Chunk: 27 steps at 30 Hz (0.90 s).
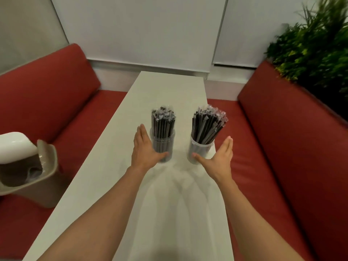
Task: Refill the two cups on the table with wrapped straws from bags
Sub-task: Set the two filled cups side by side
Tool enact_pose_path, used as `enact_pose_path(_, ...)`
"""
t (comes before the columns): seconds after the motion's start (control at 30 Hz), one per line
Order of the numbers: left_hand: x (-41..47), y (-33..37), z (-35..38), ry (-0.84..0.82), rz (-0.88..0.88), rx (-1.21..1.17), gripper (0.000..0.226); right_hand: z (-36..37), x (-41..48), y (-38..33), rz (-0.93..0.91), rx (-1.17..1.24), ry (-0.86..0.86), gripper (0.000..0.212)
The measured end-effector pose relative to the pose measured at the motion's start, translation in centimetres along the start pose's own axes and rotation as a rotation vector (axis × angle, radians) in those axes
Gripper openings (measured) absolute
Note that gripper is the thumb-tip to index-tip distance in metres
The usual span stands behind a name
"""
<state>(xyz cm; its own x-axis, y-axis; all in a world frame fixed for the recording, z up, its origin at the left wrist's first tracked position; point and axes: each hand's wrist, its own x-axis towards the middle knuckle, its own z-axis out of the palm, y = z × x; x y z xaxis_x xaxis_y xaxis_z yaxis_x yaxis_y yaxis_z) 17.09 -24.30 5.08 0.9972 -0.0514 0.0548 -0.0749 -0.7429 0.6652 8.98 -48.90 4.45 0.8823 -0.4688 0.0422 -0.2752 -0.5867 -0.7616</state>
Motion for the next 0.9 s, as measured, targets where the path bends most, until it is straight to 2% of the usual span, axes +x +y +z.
enact_pose_path(0.1,2.4,-0.3,1.0,-0.081,-0.066,-0.077,0.151,0.4,2.8,0.2,0.124,0.027,-0.082,0.158)
enact_pose_path(0.2,4.3,-0.6,1.8,-0.095,-0.043,-0.181,0.143,1.4,5.2,0.3,0.111,0.076,-0.08,0.156)
enact_pose_path(0.3,4.9,-0.7,2.3,-0.068,-0.017,-0.285,0.109,2.3,6.3,0.3,0.085,0.137,-0.072,0.125)
enact_pose_path(0.37,5.0,-0.6,2.3,-0.066,-0.001,-0.315,0.097,2.5,6.6,0.2,0.103,0.161,-0.104,0.106)
enact_pose_path(0.67,6.2,-2.0,0.6,-0.043,0.041,-0.312,0.097,2.4,7.1,-0.4,0.092,0.082,-0.048,0.089)
enact_pose_path(0.9,10.2,-5.1,-5.8,0.086,0.045,-0.31,0.1,5.9,8.5,-6.9,0.034,0.133,-0.009,0.092)
